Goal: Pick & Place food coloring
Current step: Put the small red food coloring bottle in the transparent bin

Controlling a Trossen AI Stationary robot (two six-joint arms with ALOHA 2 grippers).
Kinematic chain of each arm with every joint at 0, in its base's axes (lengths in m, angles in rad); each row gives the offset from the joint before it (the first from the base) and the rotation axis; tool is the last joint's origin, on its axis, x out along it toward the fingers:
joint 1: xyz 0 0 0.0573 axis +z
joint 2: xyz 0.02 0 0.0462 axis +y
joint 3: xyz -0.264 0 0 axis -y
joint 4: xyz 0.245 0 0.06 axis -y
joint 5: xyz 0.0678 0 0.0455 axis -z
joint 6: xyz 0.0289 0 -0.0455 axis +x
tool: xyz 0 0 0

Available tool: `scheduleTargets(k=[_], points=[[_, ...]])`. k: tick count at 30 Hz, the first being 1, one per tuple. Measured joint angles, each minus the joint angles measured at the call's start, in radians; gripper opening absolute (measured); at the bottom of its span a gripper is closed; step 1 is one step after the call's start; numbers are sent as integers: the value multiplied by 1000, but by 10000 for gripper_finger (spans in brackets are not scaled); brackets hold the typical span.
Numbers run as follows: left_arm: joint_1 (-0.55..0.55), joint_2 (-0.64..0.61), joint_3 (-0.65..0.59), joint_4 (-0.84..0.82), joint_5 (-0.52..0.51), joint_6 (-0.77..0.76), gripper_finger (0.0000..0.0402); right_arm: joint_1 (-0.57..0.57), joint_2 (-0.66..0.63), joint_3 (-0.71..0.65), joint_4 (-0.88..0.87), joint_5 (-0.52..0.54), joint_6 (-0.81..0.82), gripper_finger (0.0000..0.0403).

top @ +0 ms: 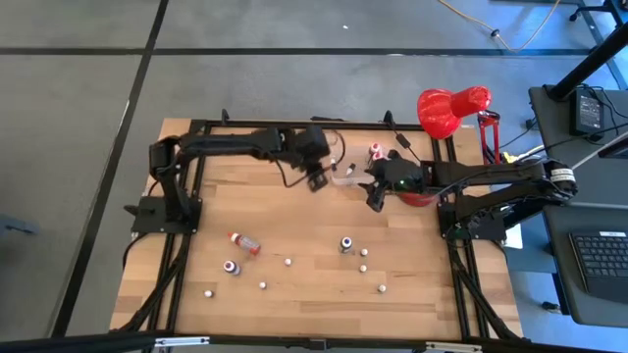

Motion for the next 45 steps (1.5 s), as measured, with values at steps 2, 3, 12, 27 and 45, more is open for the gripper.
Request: scheduleTargets(k=[2, 3, 12, 27, 45], points=[[24, 0, 1, 79, 45, 11, 73, 12, -2, 0, -48, 6, 51, 223], [34, 6, 0, 106, 64, 12, 73, 18, -2, 0, -62, 11, 74, 223], [79, 138, -1, 221, 99, 97, 74, 58, -2, 0, -74, 28, 186, 223], [94, 366, 308, -40, 99, 242, 75, 90, -2, 0, -80, 35, 281, 223], [97, 459, 405, -102, 84, 260, 90, 162, -2, -1, -139, 34, 358, 223]])
